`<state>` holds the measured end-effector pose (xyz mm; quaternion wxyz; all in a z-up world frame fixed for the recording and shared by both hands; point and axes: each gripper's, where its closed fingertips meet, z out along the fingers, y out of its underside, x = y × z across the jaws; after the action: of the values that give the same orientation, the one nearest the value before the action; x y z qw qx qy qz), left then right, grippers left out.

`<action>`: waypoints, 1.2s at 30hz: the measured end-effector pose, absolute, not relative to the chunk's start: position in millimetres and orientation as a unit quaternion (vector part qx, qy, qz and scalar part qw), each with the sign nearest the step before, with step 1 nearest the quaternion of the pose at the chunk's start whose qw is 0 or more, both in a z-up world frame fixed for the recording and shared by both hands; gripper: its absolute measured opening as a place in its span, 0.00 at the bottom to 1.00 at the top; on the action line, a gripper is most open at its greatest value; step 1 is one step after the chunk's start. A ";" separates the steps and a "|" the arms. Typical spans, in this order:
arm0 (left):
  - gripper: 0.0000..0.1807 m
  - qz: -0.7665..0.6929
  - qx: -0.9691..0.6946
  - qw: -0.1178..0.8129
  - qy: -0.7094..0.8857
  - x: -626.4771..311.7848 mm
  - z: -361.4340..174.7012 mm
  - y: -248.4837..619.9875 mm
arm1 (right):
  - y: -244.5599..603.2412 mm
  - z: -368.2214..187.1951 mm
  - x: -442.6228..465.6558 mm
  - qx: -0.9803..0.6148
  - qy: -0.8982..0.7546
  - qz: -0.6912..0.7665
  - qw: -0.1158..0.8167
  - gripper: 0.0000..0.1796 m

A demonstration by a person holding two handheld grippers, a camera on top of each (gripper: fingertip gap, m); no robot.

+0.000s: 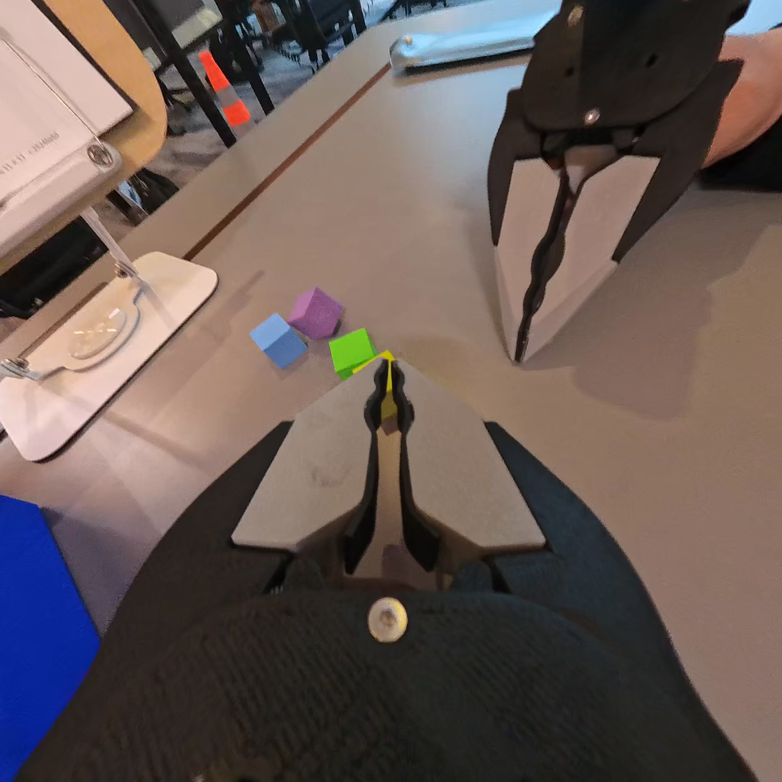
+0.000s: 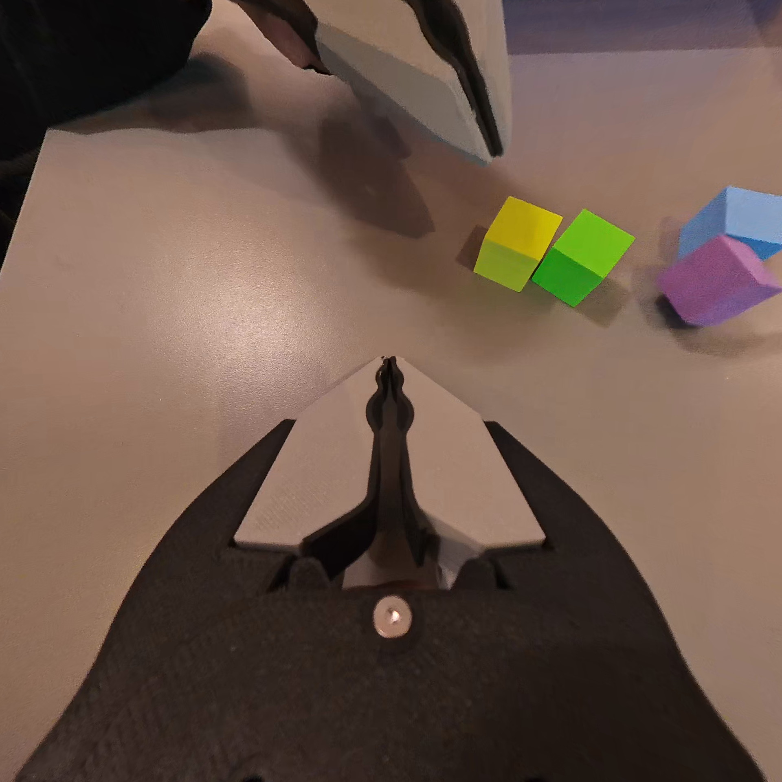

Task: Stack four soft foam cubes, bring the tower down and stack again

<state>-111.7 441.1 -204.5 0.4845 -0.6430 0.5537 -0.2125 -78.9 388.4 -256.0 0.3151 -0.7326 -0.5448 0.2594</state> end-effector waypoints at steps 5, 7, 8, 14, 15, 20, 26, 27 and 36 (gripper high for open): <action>0.00 -0.204 -0.678 0.412 0.574 -117.6 -235.3 436.5 | 388.4 -255.9 -78.9 -0.732 -0.545 0.259 0.316 0.00; 0.03 -0.185 -0.697 0.388 0.574 -120.2 -247.5 438.8 | 388.4 -255.9 -78.9 -0.732 -0.545 0.259 0.315 0.00; 0.08 -0.172 -0.708 0.384 0.567 -121.6 -250.8 442.6 | 388.4 -255.9 -78.9 -0.733 -0.545 0.259 0.315 0.00; 0.20 -0.164 -0.744 0.385 0.521 -120.1 -251.1 453.7 | 388.6 -255.7 -79.2 -0.734 -0.542 0.262 0.313 0.00; 0.21 -0.164 -0.744 0.383 0.522 -117.9 -251.8 452.7 | 388.6 -255.7 -79.2 -0.735 -0.542 0.263 0.312 0.00; 0.21 -0.163 -0.725 0.386 0.547 -100.9 -251.4 442.9 | 386.8 -255.4 -79.7 -0.732 -0.545 0.268 0.310 0.00; 0.20 -0.167 -0.697 0.389 0.579 -90.1 -250.8 431.0 | 372.3 -253.7 -83.0 -0.699 -0.584 0.272 0.311 0.07; 0.20 -0.167 -0.696 0.389 0.580 -89.4 -250.8 430.7 | 372.0 -252.9 -83.1 -0.698 -0.583 0.275 0.311 0.07; 0.18 -0.129 -0.727 0.406 0.538 -106.7 -250.7 455.7 | 413.5 -241.3 -69.7 -0.741 -0.500 0.237 0.381 0.07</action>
<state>-106.7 455.7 -250.7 0.4061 -0.7272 0.5382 -0.1286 -69.7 413.5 -241.3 0.3807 -0.7410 -0.4998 0.2371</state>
